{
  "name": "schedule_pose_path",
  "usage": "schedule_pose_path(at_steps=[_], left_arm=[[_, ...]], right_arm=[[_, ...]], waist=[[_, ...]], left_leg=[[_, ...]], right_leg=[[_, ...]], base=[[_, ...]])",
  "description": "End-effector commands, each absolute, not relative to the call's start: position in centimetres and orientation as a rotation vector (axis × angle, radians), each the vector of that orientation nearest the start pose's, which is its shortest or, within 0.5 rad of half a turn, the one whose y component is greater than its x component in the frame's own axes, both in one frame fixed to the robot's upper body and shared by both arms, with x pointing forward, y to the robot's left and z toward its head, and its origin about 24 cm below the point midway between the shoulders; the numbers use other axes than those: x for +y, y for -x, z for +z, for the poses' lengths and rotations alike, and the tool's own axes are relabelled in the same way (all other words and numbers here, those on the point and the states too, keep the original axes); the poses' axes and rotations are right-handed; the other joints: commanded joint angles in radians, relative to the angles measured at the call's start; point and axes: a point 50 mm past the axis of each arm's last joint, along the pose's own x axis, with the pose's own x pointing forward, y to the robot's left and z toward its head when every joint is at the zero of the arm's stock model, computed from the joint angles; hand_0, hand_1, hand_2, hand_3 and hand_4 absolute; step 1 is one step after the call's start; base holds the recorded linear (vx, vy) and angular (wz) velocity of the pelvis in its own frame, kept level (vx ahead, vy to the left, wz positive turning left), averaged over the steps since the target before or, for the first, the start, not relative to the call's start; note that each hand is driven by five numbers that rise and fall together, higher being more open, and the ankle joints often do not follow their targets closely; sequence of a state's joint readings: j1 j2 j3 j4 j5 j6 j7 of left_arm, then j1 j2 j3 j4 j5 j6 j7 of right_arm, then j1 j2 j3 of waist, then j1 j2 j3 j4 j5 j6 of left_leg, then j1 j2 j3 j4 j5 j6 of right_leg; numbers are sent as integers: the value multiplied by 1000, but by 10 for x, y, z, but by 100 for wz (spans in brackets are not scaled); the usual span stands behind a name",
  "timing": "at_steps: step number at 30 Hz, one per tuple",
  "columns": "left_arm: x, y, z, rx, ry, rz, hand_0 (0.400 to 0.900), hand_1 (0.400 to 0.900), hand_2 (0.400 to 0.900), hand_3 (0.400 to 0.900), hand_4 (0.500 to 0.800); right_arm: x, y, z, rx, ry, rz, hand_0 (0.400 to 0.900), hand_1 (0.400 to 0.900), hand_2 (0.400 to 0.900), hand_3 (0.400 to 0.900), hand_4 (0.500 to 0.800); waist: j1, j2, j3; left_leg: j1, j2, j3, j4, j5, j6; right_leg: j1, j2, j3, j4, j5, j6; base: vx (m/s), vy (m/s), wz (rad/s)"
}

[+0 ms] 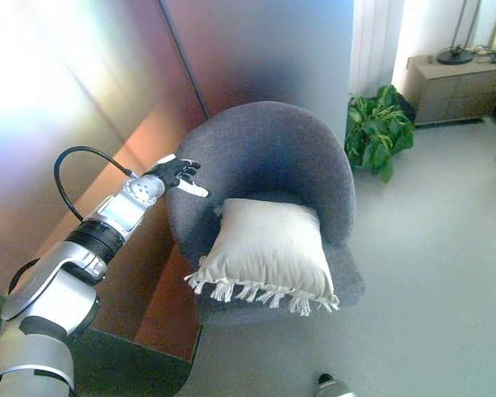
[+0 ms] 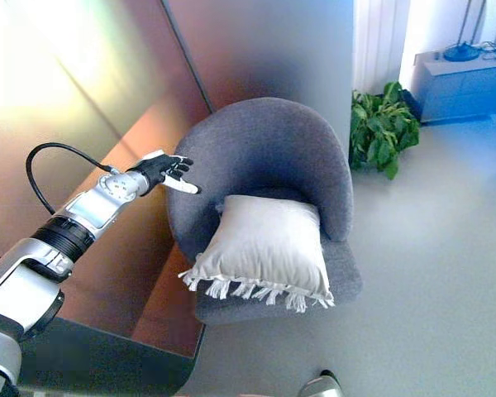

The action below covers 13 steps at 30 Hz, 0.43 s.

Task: Pick up the pillow and put it on the sofa.

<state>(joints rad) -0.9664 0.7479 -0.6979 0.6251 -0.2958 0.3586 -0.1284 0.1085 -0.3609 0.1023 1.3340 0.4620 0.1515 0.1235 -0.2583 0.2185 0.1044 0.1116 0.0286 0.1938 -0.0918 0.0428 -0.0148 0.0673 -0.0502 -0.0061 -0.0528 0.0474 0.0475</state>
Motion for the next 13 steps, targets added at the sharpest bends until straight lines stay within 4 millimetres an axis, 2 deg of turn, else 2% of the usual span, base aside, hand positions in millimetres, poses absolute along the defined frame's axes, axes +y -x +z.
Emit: schedule_pose_path(at_steps=[1, 4, 7, 10, 11, 13], left_arm=[[263, -387, 244, 38, -744, 50, 900, 900, 900, 900, 800], [262, -385, 240, 22, -682, 8, 900, 900, 900, 900, 800], [256, -384, 222, 41, -597, -66, 900, 900, 900, 900, 800], [253, -379, 185, 101, -552, -139, 900, 900, 900, 900, 800], [250, -373, 161, 145, -548, -178, 900, 900, 900, 900, 800], [245, -365, 130, 188, -553, -217, 900, 900, 900, 900, 800]], right_arm=[[-270, -12, -162, 1496, -135, -348, 900, 900, 900, 900, 800], [-269, -15, -162, 1500, -114, -317, 900, 900, 900, 900, 800], [-266, -19, -163, 1504, -92, -291, 900, 900, 900, 900, 800], [-263, -22, -164, 1506, -71, -262, 900, 900, 900, 900, 800], [-262, -22, -164, 1501, -59, -251, 900, 900, 900, 900, 800], [-259, -25, -165, 1493, -54, -242, 900, 900, 900, 900, 800]], waist=[[35, -66, -76], [51, -76, -76], [70, -86, -75], [85, -97, -75], [94, -104, -74], [103, -111, -70]], left_leg=[[25, -73, -15, 54, -108, -18], [20, -73, -25, 57, -108, -17], [16, -73, -42, 61, -111, -15], [18, -76, -60, 57, -109, -12], [16, -79, -69, 55, -108, -10], [16, -80, -79, 52, -107, -6]], right_leg=[[14, 3, -44, -3, -49, 70], [16, 3, -54, -2, -51, 67], [19, 3, -64, 3, -58, 62], [25, 5, -66, 3, -60, 58], [26, 5, -66, 3, -60, 56], [27, 6, -65, 3, -60, 54]], base=[[-53, 14, 12], [-74, 18, 10], [-64, 26, 13], [-54, 40, 14], [-54, 41, 13], [-54, 40, 14]])
